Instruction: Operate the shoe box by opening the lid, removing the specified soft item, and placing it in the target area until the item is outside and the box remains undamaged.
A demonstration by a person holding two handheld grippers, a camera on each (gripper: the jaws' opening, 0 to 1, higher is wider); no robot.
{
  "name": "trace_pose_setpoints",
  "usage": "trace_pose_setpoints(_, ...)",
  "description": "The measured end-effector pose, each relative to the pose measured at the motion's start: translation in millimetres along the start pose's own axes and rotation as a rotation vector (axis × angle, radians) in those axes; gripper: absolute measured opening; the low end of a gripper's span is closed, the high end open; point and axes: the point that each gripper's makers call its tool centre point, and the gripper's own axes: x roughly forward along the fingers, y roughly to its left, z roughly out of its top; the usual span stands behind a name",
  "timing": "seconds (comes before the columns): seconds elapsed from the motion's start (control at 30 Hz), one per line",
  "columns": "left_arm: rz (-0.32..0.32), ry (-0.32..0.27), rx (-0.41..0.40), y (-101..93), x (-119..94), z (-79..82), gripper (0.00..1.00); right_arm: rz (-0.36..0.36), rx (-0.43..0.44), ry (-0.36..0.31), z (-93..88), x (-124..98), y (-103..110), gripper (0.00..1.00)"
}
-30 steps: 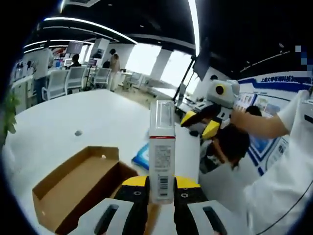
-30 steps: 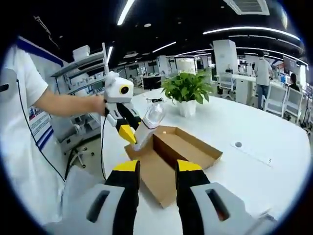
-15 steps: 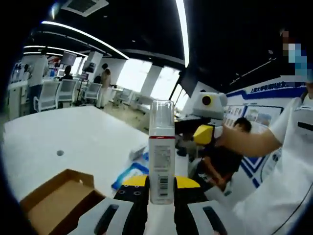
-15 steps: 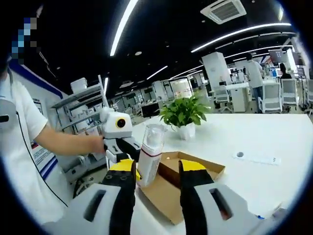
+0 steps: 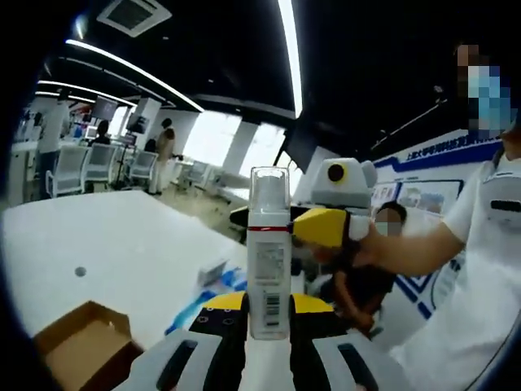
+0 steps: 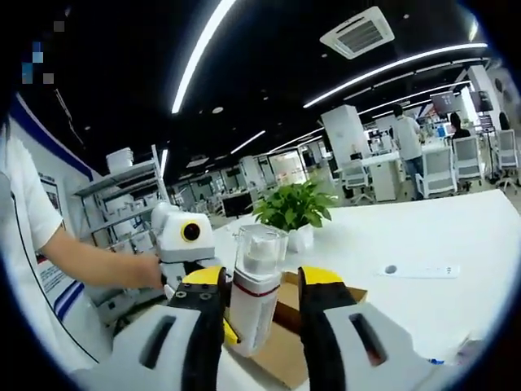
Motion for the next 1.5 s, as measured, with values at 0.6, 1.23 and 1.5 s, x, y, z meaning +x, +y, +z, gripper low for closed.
trace_pose_setpoints(0.6,-0.019,0.022,0.045,-14.7,37,-10.4,0.18,-0.02,0.066,-0.052,5.3,-17,-18,0.24)
trace_pose_setpoints(1.23,-0.004,0.026,0.1,-13.0,59,-8.1,0.19,-0.026,0.058,-0.107,11.3,-28,-32,0.22)
trace_pose_setpoints(1.5,0.012,0.038,0.097,-9.0,62,-6.8,0.19,-0.019,0.079,-0.109,11.4,-29,-40,0.22)
